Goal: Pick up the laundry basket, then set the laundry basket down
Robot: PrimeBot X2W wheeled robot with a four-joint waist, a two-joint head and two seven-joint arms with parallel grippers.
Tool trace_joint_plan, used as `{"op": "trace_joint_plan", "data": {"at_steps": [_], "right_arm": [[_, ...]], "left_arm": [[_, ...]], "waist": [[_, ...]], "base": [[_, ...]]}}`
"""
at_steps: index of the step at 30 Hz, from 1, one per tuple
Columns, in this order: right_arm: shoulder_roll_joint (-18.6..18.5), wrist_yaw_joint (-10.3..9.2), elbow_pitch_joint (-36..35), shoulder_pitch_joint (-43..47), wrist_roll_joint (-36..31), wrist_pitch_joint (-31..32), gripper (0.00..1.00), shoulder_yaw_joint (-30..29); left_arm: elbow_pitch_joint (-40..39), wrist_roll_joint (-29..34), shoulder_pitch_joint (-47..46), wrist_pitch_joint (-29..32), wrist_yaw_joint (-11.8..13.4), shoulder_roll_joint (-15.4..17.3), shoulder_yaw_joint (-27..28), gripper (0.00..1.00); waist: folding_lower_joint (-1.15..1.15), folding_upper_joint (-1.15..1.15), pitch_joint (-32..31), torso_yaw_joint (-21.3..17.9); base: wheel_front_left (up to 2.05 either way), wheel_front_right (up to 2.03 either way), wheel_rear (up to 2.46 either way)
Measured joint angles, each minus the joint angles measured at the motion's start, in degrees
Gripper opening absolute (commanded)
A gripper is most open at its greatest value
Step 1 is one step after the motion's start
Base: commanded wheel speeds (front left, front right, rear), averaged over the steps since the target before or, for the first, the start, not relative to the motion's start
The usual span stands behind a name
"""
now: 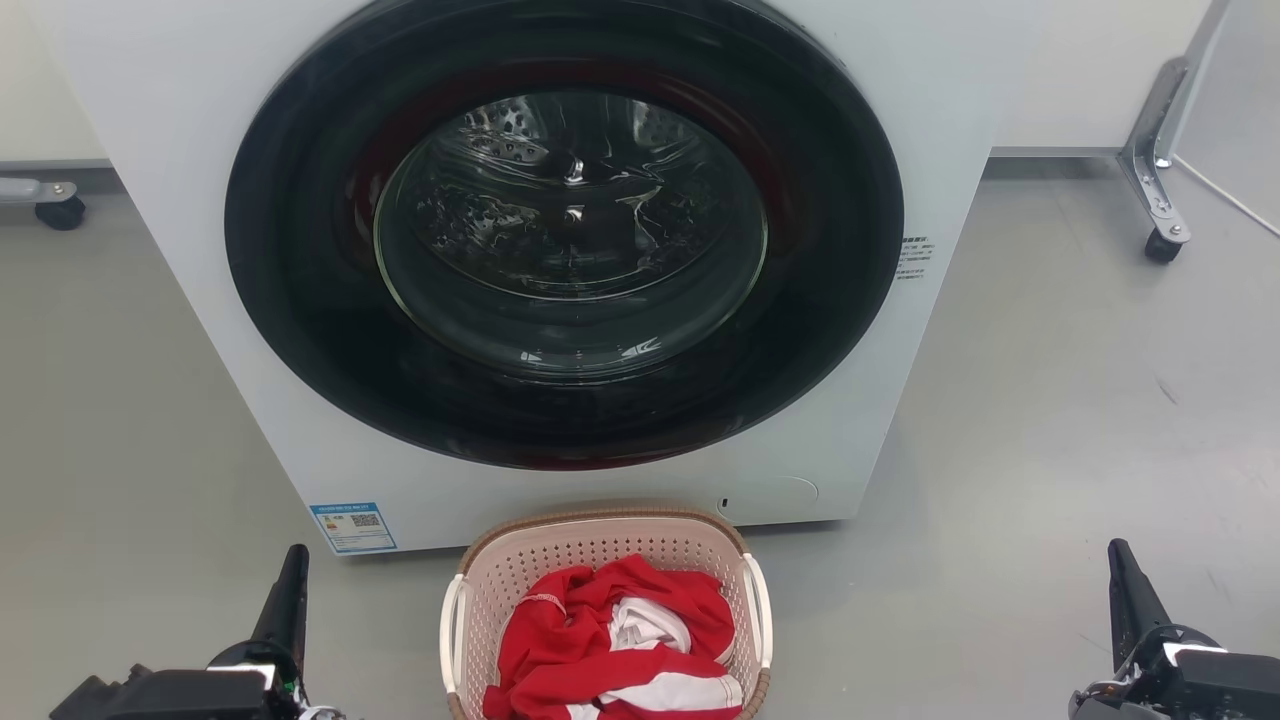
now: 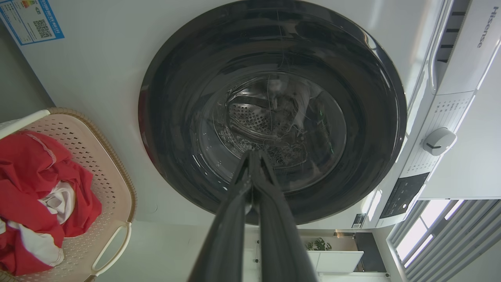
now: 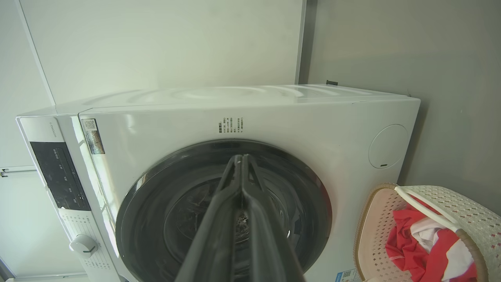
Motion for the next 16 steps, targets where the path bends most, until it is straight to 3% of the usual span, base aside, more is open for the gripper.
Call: {"op": "trace_joint_plan", "data": {"at_steps": [16], "right_arm": [[0.00,0.00,0.00,0.00,0.00,0.00,0.00,0.00]], "left_arm": [[-0.01,0.00,0.00,0.00,0.00,0.00,0.00,0.00]], "waist": [[0.00,0.00,0.01,0.00]], "base": [[0.00,0.00,0.00]]}}
